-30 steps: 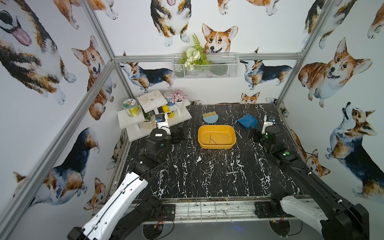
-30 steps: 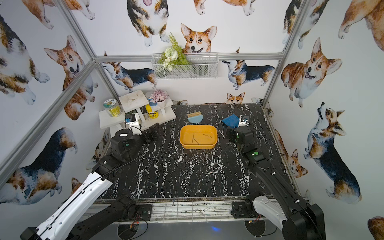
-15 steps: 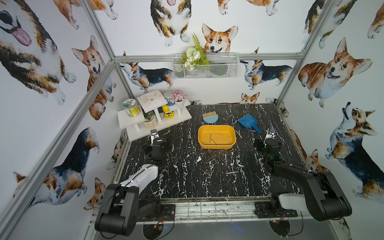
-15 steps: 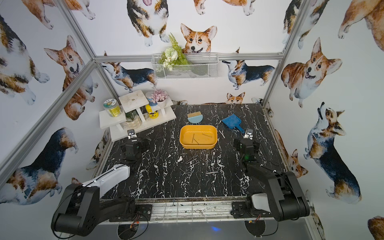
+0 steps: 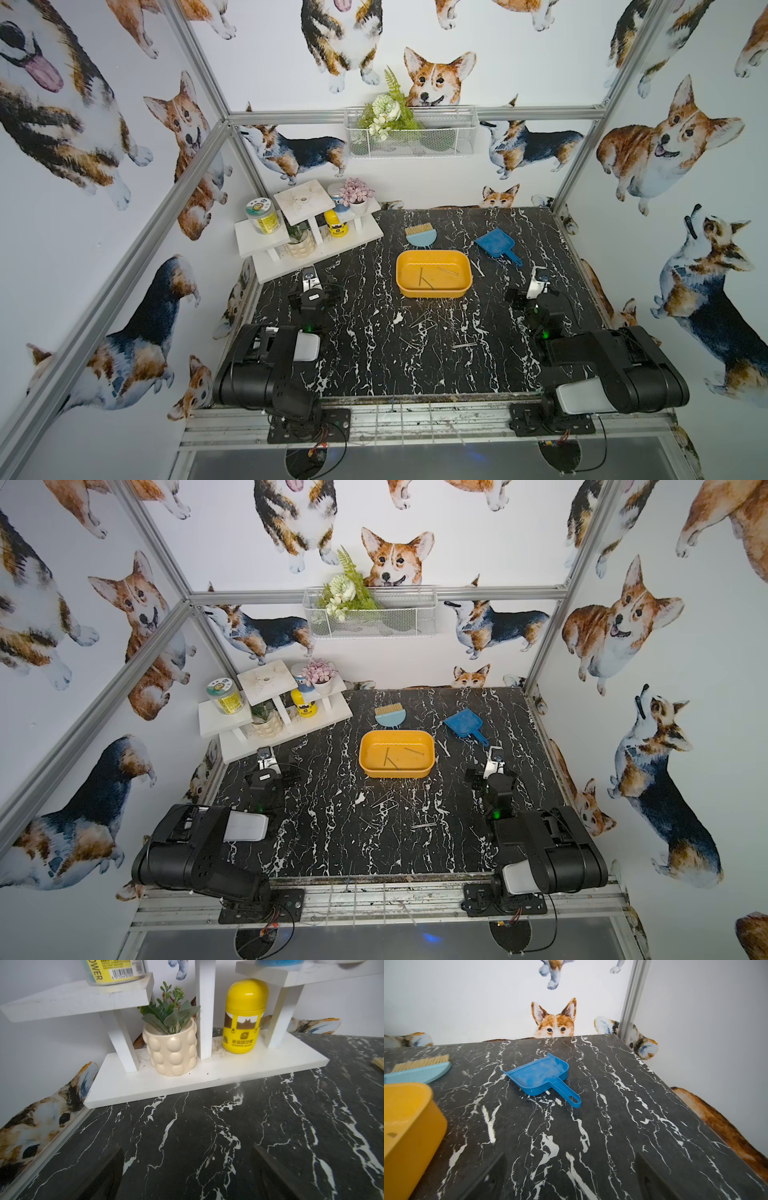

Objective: Put the nails on the desktop into the storage box
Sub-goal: Reset both arms

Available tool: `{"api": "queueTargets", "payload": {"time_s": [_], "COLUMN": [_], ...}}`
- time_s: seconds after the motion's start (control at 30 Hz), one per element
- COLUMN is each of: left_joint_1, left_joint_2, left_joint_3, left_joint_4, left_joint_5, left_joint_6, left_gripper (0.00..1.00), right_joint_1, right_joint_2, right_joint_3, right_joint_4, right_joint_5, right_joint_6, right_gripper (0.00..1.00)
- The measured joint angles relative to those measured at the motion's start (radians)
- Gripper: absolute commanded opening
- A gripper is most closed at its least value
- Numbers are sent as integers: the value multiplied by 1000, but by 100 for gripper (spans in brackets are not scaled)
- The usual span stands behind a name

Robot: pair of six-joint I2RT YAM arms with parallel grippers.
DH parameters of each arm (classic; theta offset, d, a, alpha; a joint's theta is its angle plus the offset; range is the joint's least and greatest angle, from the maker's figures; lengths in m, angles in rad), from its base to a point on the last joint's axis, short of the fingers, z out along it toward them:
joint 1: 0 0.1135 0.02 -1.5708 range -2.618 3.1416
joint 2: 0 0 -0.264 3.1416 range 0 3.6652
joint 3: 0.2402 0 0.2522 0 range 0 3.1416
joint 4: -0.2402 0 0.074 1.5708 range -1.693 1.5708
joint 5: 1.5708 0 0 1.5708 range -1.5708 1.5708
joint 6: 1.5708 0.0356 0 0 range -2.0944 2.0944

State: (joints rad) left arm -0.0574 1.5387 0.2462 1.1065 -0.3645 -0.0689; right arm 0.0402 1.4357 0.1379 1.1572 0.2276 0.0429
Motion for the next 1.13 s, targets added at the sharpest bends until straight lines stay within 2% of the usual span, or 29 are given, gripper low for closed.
{"api": "queueTargets", "payload": {"time_s": [0.13,0.4,1.13], "left_joint_1": [4,4,4], "left_joint_2": [26,26,34], "left_joint_3": [-6,-6,13], "left_joint_4": [53,106,98], "left_joint_5": [35,55,59], "left_joint_6": [16,20,31], "left_gripper": [100,100,100], "right_joint_1": [-8,-8,-8], "right_joint_2": [9,9,9], "right_joint_3": [-12,-17,-16], "right_joint_4": [53,89,89], "right_joint_5": [-51,-54,-51], "right_joint_6": [-8,-11,-11], "right_gripper": [100,100,100]}}
